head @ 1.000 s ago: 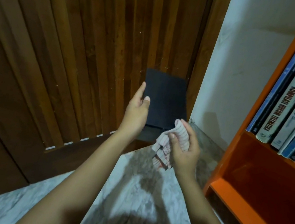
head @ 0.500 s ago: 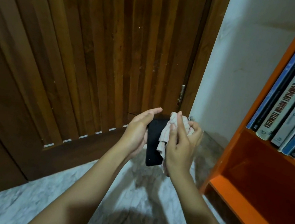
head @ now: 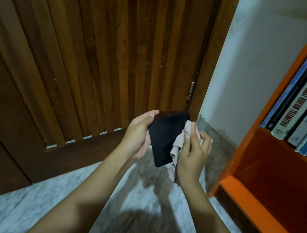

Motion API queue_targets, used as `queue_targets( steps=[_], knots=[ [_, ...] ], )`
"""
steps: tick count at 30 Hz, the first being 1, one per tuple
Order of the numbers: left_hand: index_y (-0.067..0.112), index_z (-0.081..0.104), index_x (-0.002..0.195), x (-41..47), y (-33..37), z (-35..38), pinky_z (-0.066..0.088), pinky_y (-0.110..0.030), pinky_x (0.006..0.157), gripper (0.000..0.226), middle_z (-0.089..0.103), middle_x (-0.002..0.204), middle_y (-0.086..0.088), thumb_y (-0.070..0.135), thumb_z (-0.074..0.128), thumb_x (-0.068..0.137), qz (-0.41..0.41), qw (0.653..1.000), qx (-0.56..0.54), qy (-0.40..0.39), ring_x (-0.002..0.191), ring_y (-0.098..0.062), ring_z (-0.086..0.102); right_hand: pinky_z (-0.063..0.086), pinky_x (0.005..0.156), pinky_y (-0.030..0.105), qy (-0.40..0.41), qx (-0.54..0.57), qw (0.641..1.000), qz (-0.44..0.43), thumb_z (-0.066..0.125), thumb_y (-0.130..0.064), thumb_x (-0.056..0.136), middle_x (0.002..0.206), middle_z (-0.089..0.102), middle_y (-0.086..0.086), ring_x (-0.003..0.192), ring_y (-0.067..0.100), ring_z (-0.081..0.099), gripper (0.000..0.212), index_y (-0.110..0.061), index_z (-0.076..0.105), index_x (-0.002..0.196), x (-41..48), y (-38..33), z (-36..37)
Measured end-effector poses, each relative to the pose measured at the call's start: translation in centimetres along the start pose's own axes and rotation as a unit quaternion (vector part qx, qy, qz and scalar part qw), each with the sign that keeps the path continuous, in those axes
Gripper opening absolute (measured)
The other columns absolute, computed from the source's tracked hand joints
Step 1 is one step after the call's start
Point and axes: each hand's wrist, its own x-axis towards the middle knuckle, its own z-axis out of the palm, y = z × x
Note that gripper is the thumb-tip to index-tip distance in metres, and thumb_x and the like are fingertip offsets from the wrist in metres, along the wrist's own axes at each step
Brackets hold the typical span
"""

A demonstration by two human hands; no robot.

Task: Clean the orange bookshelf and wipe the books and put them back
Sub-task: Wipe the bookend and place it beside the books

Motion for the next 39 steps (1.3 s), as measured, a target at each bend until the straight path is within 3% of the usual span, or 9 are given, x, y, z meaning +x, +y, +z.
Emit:
queue_targets(
  steps=[6,10,13,15,21,25,28,32,39],
  knots=[
    [0.0,0.047,0.131,0.9,-1.1,-0.1,0.046,-0.039,0.101,0.034,0.056,0.127,-0.023,0.011,0.035,0.102,0.006,0.998,-0.024,0.059,0.114,-0.029,0.059,0.033,0.091,0.027,-0.108,-0.078,0.972,-0.193,0.05,-0.005,0.084,0.123,0.041,0.004,0.106,0.023,0.041,0.052,-0.023,0.047,0.133,-5.1,2.4,0.7],
    [0.002,0.047,0.133,1.8,-2.0,-1.2,0.043,-0.039,0.105,0.035,0.058,0.125,-0.014,0.012,0.035,0.102,0.01,0.997,0.016,0.073,0.114,-0.025,0.057,0.034,0.095,0.028,-0.127,-0.079,0.983,-0.102,0.047,-0.002,0.089,0.119,0.041,0.002,0.108,0.022,0.042,0.051,-0.021,0.047,0.137,-5.9,5.6,1.0],
    [0.007,0.048,0.133,3.2,-3.1,-2.4,0.045,-0.034,0.099,0.034,0.062,0.105,-0.001,0.013,0.033,0.102,0.031,0.993,0.064,0.096,0.099,-0.014,0.06,0.043,0.094,0.041,-0.155,-0.07,0.985,-0.017,0.044,-0.017,0.095,0.107,0.048,0.002,0.102,0.019,0.046,0.037,-0.016,0.056,0.13,-7.3,8.4,1.5],
    [0.009,0.048,0.134,4.2,-4.3,-3.3,0.043,-0.035,0.1,0.035,0.062,0.101,0.004,0.016,0.033,0.103,0.031,0.987,0.106,0.113,0.096,-0.011,0.059,0.044,0.085,0.034,-0.165,-0.08,0.983,0.006,0.041,-0.028,0.095,0.1,0.048,0.0,0.094,0.018,0.05,0.037,-0.013,0.062,0.121,-8.7,10.5,1.6],
    [0.016,0.048,0.134,7.7,-10.1,-7.5,0.035,-0.046,0.111,0.035,0.049,0.138,-0.008,0.02,0.034,0.102,-0.029,0.968,0.211,0.133,0.128,-0.024,0.046,0.036,0.048,0.032,-0.258,-0.138,0.954,0.071,0.047,-0.023,0.099,0.062,0.037,0.012,0.053,0.024,0.042,0.035,0.0,0.043,0.072,-13.4,16.8,1.2],
    [0.01,0.052,0.13,9.4,-13.6,-9.0,0.039,-0.042,0.108,0.033,0.053,0.135,-0.01,0.013,0.04,0.1,-0.104,0.958,0.206,0.169,0.124,-0.024,0.051,0.044,0.081,0.022,-0.296,-0.129,0.919,0.228,0.044,-0.003,0.098,0.094,0.052,0.0,0.085,0.013,0.053,0.012,-0.01,0.053,0.095,-17.5,21.0,1.7],
    [0.014,0.061,0.117,10.0,-15.5,-9.7,0.045,-0.04,0.103,0.026,0.062,0.124,-0.008,0.02,0.051,0.094,-0.154,0.955,0.166,0.192,0.113,-0.023,0.059,0.04,0.097,0.042,-0.313,-0.183,0.904,0.225,0.042,-0.007,0.1,0.102,0.05,0.003,0.098,0.023,0.051,0.015,-0.016,0.054,0.098,-19.1,23.6,1.6],
    [0.016,0.06,0.117,10.6,-17.1,-10.1,0.043,-0.039,0.105,0.027,0.056,0.131,-0.004,0.016,0.04,0.099,-0.145,0.956,0.196,0.165,0.119,-0.02,0.054,0.035,0.102,0.033,-0.405,-0.12,0.86,0.285,0.049,-0.019,0.091,0.121,0.049,0.009,0.114,0.028,0.048,0.035,-0.008,0.057,0.123,-18.4,22.3,1.3],
    [0.017,0.061,0.116,9.7,-16.1,-8.9,0.04,-0.041,0.108,0.025,0.057,0.129,-0.003,0.02,0.043,0.099,-0.114,0.965,0.209,0.113,0.121,-0.021,0.052,0.039,0.09,0.023,-0.3,-0.142,0.9,0.282,0.051,-0.002,0.091,0.122,0.052,0.015,0.106,0.029,0.058,0.031,-0.006,0.062,0.12,-15.1,20.2,-0.5]
  ],
)
